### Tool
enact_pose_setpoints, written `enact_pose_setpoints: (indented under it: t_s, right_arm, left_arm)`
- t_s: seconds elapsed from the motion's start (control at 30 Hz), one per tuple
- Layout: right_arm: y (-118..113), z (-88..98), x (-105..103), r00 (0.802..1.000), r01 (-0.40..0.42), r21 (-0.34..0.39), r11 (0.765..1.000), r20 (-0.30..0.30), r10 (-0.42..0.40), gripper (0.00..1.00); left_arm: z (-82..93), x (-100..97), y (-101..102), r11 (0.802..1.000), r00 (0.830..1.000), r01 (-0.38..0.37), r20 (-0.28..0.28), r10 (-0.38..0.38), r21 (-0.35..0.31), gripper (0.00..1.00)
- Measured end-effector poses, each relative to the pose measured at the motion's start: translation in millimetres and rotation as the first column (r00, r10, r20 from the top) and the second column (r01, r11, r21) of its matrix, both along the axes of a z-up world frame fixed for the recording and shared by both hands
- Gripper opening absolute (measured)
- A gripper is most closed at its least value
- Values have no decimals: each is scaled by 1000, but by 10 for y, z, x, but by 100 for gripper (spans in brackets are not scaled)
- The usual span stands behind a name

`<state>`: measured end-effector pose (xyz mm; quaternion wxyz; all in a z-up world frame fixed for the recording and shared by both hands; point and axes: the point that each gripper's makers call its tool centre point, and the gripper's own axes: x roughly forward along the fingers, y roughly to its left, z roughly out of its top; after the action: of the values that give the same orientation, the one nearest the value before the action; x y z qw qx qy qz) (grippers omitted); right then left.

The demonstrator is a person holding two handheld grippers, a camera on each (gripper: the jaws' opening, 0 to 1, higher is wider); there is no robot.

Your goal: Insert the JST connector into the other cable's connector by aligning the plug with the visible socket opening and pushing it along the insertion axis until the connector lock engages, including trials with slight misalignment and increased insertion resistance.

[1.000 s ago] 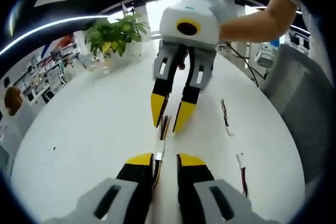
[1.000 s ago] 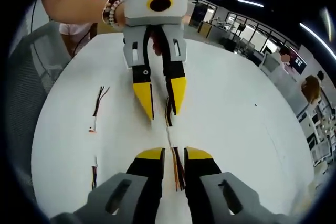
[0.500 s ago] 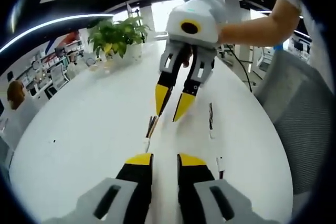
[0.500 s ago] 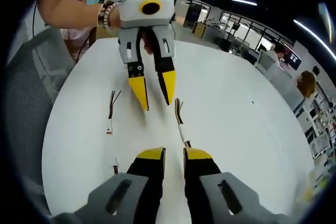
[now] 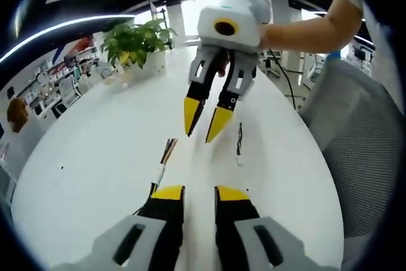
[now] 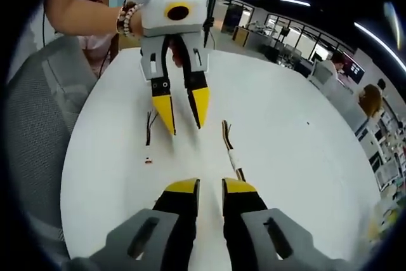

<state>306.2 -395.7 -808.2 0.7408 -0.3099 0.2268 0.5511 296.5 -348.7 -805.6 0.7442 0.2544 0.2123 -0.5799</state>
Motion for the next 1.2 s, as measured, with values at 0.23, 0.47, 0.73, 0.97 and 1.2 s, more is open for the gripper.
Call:
enact_pose_setpoints:
  t_s: [0.23,0.47,0.73,0.97,1.2]
  right_arm:
    - [-6,-14,-120,1000,-9,4,1000,-14,9,13]
    - [-3,-76,-257,999,-22,31,999,-47,23,15]
    - [6,-149,-429,992,-86,71,994,-88,92,17]
    - [14,-163,-541,979,-79,175,981,-172,109,6]
    - [37,-113,-536,976,-64,278,958,-183,119,14]
  left_arm:
    - [4,-117,30,1000,1000,-7,-10,7,-9,13]
    - [-55,-260,52,999,999,-9,-40,8,-40,17]
    - [-129,-331,49,993,995,-40,-90,30,-113,19]
    - [-156,-386,23,975,991,-65,-131,38,-212,21]
    - [-88,-415,-15,927,977,-109,-211,33,-358,23]
